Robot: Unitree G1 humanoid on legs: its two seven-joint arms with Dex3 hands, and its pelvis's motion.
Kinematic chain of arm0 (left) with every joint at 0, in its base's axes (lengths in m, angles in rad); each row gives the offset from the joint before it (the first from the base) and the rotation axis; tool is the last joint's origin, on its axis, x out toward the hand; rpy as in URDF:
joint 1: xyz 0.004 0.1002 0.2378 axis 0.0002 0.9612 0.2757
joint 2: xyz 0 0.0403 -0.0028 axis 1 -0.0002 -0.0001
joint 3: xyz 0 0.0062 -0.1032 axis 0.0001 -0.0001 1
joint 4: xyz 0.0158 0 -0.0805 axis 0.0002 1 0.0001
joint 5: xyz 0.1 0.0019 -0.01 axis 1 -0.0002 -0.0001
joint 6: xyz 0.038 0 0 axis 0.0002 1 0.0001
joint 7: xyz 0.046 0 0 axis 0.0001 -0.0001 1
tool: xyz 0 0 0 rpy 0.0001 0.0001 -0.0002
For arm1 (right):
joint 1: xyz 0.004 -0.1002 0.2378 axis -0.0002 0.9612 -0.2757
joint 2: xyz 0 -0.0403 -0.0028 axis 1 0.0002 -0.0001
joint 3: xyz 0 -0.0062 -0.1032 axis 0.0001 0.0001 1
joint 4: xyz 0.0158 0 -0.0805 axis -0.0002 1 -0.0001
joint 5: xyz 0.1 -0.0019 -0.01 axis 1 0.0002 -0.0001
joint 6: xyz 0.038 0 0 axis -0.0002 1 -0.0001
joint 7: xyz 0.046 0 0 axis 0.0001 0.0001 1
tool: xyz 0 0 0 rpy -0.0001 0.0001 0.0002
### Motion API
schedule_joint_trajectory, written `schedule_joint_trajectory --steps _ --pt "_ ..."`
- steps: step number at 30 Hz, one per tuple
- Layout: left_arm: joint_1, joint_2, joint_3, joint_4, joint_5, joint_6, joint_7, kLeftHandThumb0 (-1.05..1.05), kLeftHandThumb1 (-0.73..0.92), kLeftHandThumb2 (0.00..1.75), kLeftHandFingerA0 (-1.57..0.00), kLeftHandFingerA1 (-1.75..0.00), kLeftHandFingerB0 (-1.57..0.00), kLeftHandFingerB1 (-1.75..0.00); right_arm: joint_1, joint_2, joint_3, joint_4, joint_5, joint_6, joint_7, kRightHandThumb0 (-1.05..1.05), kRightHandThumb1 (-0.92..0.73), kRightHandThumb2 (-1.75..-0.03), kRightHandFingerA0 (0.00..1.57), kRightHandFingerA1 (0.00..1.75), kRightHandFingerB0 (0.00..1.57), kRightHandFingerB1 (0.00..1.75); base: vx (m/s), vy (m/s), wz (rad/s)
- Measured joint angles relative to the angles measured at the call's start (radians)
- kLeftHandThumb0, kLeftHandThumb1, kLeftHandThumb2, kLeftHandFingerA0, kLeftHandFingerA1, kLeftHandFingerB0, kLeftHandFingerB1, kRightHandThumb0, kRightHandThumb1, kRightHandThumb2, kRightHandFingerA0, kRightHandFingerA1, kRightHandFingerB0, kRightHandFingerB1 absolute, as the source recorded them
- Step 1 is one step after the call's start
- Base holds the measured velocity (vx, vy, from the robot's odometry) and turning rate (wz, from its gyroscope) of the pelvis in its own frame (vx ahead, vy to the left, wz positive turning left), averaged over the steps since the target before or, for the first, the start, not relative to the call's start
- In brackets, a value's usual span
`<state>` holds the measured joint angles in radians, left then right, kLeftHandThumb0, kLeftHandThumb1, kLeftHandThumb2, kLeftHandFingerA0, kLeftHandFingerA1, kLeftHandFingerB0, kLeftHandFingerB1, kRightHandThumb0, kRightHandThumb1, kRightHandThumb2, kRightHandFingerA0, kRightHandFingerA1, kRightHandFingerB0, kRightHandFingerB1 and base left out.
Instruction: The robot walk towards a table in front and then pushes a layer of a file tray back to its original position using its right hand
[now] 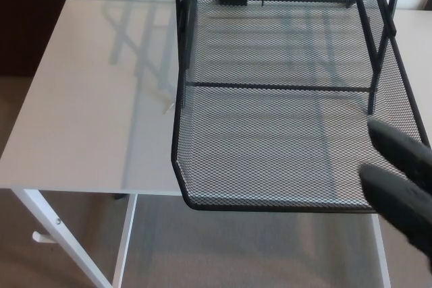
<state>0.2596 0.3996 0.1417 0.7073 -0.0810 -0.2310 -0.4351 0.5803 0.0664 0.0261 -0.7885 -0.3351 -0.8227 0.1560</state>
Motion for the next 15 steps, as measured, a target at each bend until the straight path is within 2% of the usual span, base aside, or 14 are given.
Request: schedule_joint_trajectory --steps 1,2,3,6,15 --pt "-0.001 0.0 -0.001 0.0 0.0 0.0 0.0 -0.44 0.41 0.69 -0.64 -0.52 -0.53 -0.49 -0.024 0.0 0.001 0.007 -0.017 0.01 0.003 -0.65 -0.39 -0.72 0.0 0.0 0.07 0.13 0.0 0.0 0.0" --pt "-0.003 0.0 -0.002 -0.001 0.0 0.0 0.0 -0.45 0.41 0.7 -0.64 -0.53 -0.52 -0.49 -0.051 0.0 0.001 0.017 -0.036 0.02 0.006 -0.62 -0.39 -0.74 0.0 0.07 0.06 0.18 0.0 0.0 0.0" --pt "-0.004 0.0 -0.002 -0.002 0.0 0.0 0.0 -0.45 0.41 0.7 -0.64 -0.53 -0.52 -0.49 -0.071 0.0 0.002 0.026 -0.05 0.029 0.009 -0.62 -0.39 -0.74 0.0 0.07 0.06 0.18 0.0 0.0 0.0" --pt "-0.009 0.0 -0.003 -0.004 0.0 0.0 0.0 -0.44 0.41 0.69 -0.63 -0.52 -0.52 -0.49 -0.127 0.0 0.005 0.054 -0.094 0.053 0.015 -0.61 -0.39 -0.72 0.0 0.0 0.07 0.14 0.0 0.0 0.0" --pt "-0.024 0.0 -0.008 -0.011 0.0 0.0 0.0 -0.46 0.41 0.7 -0.61 -0.51 -0.51 -0.48 -0.302 -0.001 0.027 0.174 -0.256 0.143 0.024 -0.57 -0.36 -0.7 0.0 0.0 0.06 0.16 0.0 0.0 0.0"
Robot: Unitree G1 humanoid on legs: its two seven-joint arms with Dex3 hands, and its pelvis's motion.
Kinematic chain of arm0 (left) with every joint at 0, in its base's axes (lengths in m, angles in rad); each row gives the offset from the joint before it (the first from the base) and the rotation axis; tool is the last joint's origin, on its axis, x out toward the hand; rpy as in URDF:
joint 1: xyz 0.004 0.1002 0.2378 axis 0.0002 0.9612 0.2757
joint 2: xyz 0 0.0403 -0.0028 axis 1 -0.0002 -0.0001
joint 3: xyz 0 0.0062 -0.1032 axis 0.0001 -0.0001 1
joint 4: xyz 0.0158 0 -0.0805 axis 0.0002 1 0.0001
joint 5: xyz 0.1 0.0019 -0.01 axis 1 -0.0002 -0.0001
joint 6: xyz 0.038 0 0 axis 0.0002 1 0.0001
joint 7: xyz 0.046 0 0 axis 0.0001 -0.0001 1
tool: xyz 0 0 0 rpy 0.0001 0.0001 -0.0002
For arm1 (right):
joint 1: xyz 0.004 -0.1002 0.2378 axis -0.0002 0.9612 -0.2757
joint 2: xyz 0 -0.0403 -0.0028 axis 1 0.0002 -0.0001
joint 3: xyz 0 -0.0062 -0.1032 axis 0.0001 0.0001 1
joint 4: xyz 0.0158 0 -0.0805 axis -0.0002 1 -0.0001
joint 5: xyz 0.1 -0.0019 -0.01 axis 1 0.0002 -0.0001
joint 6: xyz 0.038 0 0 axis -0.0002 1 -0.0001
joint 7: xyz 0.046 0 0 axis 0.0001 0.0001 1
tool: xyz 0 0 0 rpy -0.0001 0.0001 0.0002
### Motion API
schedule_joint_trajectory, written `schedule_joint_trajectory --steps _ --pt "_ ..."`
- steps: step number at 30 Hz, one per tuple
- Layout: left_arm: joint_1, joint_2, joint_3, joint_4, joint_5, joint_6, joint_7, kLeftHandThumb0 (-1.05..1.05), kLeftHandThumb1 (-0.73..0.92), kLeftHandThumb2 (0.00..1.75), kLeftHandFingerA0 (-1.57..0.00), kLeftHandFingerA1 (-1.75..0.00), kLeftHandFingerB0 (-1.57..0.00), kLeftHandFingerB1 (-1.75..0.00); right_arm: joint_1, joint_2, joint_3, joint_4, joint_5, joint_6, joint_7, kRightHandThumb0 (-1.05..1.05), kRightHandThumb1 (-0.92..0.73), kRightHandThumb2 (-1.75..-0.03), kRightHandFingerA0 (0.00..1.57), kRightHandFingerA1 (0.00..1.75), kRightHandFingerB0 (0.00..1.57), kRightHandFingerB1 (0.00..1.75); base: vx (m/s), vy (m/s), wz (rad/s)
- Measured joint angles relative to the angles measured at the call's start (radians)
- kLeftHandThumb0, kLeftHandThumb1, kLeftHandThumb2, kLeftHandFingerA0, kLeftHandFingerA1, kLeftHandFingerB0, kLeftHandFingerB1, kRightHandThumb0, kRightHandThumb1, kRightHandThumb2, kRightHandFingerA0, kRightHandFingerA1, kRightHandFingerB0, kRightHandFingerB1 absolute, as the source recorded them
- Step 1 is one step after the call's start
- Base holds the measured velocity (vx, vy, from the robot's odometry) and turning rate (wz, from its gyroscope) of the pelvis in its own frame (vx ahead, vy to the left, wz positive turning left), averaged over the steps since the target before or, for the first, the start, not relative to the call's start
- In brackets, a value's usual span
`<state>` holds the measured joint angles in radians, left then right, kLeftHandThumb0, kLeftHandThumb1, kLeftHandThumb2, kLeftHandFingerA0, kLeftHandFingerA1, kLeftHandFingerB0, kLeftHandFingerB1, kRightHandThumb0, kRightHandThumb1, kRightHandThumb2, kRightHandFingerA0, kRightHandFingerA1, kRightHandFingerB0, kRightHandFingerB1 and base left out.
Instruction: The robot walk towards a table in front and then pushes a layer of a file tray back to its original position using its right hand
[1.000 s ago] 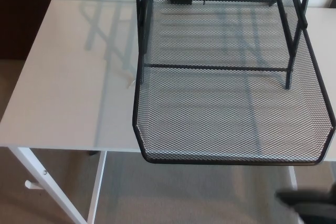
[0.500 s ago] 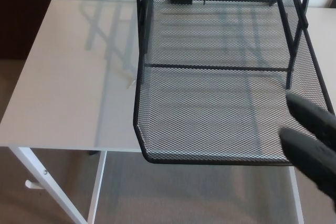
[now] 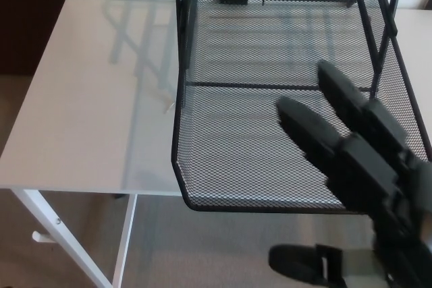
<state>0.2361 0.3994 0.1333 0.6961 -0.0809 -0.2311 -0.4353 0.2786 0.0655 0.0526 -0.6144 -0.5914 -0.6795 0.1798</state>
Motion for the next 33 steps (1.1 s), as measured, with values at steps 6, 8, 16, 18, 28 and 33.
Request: schedule_joint_trajectory --steps 6,8,16,18,28,33 --pt "-0.006 0.0 -0.001 -0.009 0.0 0.0 0.0 -0.46 0.41 0.7 -0.61 -0.51 -0.51 -0.48 -0.066 -0.002 0.023 0.067 -0.107 0.058 0.001 -0.57 -0.36 -0.7 0.0 0.0 0.06 0.16 0.0 0.0 0.0" --pt "-0.008 0.0 -0.001 -0.013 0.0 0.0 0.0 -0.46 0.41 0.7 -0.61 -0.51 -0.51 -0.48 -0.083 -0.005 0.03 0.086 -0.142 0.078 0.002 -0.57 -0.36 -0.7 0.0 0.0 0.06 0.16 0.0 0.0 0.0" --pt "-0.014 0.0 -0.002 -0.018 0.0 0.0 0.0 -0.45 0.4 0.68 -0.63 -0.51 -0.52 -0.48 -0.122 -0.024 0.059 0.142 -0.28 0.159 0.003 -0.59 -0.36 -0.7 0.0 0.0 0.06 0.16 0.0 0.0 0.0" --pt "-0.014 0.0 -0.002 -0.019 0.0 0.0 0.0 -0.38 0.45 0.54 -0.68 -0.42 -0.56 -0.39 -0.131 -0.031 0.068 0.154 -0.319 0.183 0.003 -0.58 -0.38 -0.72 0.0 0.0 0.08 0.23 0.0 0.0 0.0" --pt "-0.029 0.004 -0.007 -0.056 0.002 0.01 0.0 -0.37 0.45 0.54 -0.67 -0.42 -0.56 -0.39 -0.211 -0.051 0.142 0.289 -0.493 0.3 0.001 -0.59 -0.38 -0.72 0.0 0.0 0.06 0.18 0.0 0.0 0.0" --pt "-0.035 0.021 -0.011 -0.073 0.005 0.025 0.0 -0.45 0.4 0.68 -0.64 -0.51 -0.54 -0.48 -0.236 -0.076 0.179 0.34 -0.591 0.382 -0.001 -0.6 -0.38 -0.72 0.0 0.0 0.07 0.19 0.0 0.0 0.0"
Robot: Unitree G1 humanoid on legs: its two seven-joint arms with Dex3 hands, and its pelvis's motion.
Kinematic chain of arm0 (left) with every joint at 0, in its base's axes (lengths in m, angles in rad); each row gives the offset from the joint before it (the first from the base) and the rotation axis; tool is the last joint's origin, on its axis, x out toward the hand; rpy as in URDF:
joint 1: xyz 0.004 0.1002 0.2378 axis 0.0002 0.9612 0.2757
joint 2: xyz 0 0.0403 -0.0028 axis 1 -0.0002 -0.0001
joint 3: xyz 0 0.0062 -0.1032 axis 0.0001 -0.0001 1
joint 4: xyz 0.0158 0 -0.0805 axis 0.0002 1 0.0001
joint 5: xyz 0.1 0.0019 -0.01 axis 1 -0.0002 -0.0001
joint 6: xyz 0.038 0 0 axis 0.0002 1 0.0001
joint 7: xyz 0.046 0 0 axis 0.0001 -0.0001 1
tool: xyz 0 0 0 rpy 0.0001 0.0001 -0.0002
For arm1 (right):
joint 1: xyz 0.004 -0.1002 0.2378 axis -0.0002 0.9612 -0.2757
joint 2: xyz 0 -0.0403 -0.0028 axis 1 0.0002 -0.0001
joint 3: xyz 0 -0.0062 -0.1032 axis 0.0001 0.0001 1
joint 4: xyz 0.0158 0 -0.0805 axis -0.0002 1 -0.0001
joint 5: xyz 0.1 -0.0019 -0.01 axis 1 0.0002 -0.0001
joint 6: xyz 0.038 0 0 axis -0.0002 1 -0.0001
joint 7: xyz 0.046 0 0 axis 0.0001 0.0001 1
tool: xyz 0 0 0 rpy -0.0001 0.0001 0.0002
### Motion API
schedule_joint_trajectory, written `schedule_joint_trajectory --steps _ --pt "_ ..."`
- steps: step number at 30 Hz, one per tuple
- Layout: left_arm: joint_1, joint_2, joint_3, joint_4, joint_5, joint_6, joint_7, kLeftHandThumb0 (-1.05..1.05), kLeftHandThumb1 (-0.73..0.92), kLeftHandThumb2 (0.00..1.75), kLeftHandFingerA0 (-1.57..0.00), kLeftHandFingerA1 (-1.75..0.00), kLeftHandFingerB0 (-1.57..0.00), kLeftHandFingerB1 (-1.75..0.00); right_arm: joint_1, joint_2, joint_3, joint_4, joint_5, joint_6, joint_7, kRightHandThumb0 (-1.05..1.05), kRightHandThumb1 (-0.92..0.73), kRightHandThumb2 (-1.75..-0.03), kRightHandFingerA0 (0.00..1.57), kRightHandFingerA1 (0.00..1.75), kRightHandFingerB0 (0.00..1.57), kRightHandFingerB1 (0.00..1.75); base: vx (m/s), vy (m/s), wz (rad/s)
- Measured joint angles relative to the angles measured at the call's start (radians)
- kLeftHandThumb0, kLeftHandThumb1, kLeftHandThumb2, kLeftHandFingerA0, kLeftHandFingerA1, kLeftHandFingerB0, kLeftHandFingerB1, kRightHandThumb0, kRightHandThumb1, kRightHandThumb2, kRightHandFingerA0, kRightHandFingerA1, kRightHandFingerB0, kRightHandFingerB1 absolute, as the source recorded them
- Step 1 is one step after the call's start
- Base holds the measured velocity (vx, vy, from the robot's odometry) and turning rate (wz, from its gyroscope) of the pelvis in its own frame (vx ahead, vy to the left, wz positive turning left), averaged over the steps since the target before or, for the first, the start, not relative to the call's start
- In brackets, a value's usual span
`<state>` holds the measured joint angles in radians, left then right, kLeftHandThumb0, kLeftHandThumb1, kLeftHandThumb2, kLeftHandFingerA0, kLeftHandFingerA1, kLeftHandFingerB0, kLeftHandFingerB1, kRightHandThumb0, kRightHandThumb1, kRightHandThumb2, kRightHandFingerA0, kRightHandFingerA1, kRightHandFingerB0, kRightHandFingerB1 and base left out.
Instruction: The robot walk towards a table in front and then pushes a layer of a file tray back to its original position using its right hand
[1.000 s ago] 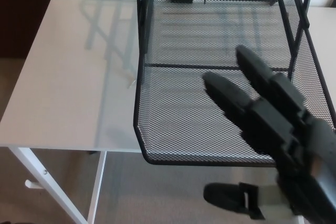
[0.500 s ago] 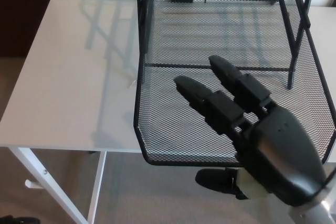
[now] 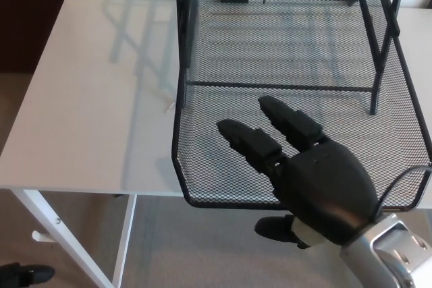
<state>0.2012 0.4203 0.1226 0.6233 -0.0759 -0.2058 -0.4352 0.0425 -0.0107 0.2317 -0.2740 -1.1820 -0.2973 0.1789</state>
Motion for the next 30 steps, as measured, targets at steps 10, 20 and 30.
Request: schedule_joint_trajectory --steps 10,20,30 --pt "-0.006 0.038 -0.02 -0.029 0.022 0.029 0.001 -0.45 0.4 0.68 -0.64 -0.51 -0.53 -0.48 -0.042 -0.041 0.063 0.022 -0.118 0.149 -0.007 -0.65 -0.39 -0.73 0.0 0.0 0.04 0.13 0.0 0.0 0.0" --pt "-0.011 0.042 -0.024 -0.034 0.028 0.047 0.001 -0.44 0.4 0.68 -0.64 -0.51 -0.54 -0.48 -0.127 -0.071 0.086 0.027 -0.146 0.246 -0.012 -0.67 -0.41 -0.74 0.0 0.0 0.04 0.14 0.0 0.0 0.0" --pt "-0.011 0.042 -0.024 -0.047 0.031 0.061 0.002 -0.36 0.45 0.54 -0.68 -0.42 -0.56 -0.39 -0.253 -0.077 0.116 0.104 -0.153 0.323 -0.017 -0.64 -0.4 -0.73 0.0 0.0 0.02 0.11 0.0 0.0 0.0"
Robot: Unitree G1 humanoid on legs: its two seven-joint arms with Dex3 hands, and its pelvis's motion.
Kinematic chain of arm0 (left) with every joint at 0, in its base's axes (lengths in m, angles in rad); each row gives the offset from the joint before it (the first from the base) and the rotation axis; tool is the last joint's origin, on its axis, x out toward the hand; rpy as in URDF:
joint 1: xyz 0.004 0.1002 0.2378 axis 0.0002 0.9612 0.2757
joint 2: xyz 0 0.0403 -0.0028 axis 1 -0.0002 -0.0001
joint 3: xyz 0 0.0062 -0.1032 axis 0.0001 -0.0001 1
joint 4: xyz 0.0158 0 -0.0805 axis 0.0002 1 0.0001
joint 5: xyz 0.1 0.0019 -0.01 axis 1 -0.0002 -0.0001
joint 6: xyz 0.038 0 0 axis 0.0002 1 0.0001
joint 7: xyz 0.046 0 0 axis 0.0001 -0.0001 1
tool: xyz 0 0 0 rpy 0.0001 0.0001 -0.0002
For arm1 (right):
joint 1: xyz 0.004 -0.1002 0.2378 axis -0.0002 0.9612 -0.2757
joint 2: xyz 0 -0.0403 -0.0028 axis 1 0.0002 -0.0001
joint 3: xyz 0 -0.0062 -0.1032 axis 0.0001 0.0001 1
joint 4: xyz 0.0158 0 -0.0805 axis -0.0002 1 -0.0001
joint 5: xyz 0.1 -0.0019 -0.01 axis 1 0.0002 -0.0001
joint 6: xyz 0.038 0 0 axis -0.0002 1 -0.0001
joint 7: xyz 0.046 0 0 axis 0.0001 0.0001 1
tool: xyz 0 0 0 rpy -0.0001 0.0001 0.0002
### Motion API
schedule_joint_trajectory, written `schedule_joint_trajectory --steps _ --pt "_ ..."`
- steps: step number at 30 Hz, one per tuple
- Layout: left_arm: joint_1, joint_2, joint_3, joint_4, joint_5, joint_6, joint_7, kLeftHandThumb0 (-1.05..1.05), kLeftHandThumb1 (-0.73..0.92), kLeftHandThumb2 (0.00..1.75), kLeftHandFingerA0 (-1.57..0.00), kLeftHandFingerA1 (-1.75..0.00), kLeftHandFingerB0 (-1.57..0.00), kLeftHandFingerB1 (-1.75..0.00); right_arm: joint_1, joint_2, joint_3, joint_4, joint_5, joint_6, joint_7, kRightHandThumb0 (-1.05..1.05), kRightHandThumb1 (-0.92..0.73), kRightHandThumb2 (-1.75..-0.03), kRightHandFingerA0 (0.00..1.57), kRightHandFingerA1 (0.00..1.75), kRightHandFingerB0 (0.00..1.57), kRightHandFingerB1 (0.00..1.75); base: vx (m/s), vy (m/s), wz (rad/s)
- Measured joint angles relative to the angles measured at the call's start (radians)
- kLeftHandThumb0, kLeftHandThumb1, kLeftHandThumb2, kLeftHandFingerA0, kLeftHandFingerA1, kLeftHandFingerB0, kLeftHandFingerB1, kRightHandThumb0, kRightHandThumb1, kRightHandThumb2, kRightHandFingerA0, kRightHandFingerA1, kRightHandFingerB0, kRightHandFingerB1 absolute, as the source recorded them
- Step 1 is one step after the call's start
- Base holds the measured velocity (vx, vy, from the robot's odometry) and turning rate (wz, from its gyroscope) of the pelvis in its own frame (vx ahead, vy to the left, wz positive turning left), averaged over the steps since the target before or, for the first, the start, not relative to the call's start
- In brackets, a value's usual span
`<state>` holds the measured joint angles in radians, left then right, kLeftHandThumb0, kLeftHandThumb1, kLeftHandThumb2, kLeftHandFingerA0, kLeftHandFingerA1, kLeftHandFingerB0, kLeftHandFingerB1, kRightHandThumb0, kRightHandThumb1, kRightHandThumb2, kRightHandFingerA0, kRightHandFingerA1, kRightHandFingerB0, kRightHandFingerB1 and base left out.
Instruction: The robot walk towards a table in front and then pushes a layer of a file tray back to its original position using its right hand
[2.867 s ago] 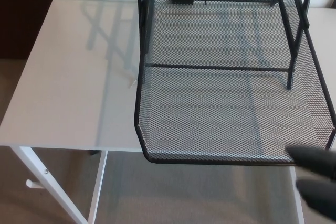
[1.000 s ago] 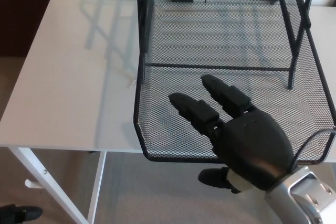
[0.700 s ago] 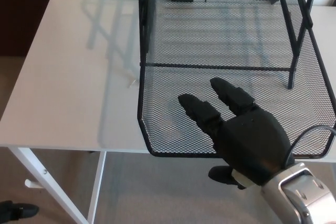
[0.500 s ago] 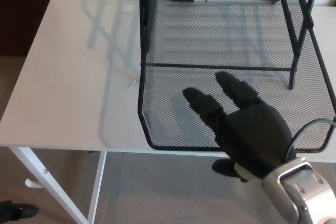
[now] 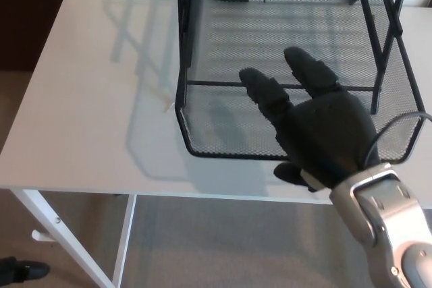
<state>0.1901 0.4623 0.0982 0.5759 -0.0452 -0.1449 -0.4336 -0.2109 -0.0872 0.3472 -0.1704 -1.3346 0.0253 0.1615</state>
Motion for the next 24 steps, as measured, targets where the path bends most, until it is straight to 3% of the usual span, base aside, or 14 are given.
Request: schedule_joint_trajectory --steps 15,16,17,18,21,24 --pt "-0.004 0.0 0.0 0.001 0.0 0.004 0.0 -0.36 0.47 0.54 -0.69 -0.42 -0.58 -0.39 -0.154 -0.006 0.021 0.259 0.04 0.086 0.008 -0.64 -0.41 -0.74 0.0 0.02 0.01 0.1 0.0 0.0 0.0" --pt "-0.004 0.0 0.0 0.0 0.0 0.004 0.0 -0.44 0.4 0.68 -0.64 -0.51 -0.54 -0.48 -0.162 -0.007 0.021 0.275 0.046 0.091 0.007 -0.63 -0.41 -0.75 0.0 0.04 0.01 0.12 0.0 0.0 0.0" --pt "-0.004 0.0 0.0 0.0 0.001 0.004 0.0 -0.36 0.47 0.54 -0.7 -0.42 -0.58 -0.39 -0.171 -0.008 0.021 0.289 0.05 0.095 0.005 -0.65 -0.42 -0.76 0.0 0.03 0.01 0.12 0.0 0.0 0.0" --pt "-0.005 0.0 -0.001 0.0 0.001 0.004 0.0 -0.44 0.4 0.68 -0.65 -0.51 -0.55 -0.48 -0.182 -0.008 0.022 0.302 0.054 0.097 0.002 -0.68 -0.44 -0.76 0.0 0.0 0.0 0.08 0.0 0.0 0.0" --pt "-0.009 0.0 -0.001 0.001 0.002 0.004 0.0 -0.46 0.4 0.69 -0.64 -0.51 -0.54 -0.48 -0.206 -0.016 0.026 0.327 0.063 0.107 -0.003 -0.7 -0.45 -0.76 0.0 0.0 0.0 0.07 0.0 0.0 0.0" --pt "-0.011 0.002 -0.003 0.002 0.003 0.004 0.0 -0.37 0.46 0.54 -0.69 -0.42 -0.58 -0.39 -0.228 -0.027 0.033 0.332 0.072 0.118 -0.003 -0.69 -0.45 -0.75 0.0 0.0 0.0 0.06 0.0 0.0 0.0"
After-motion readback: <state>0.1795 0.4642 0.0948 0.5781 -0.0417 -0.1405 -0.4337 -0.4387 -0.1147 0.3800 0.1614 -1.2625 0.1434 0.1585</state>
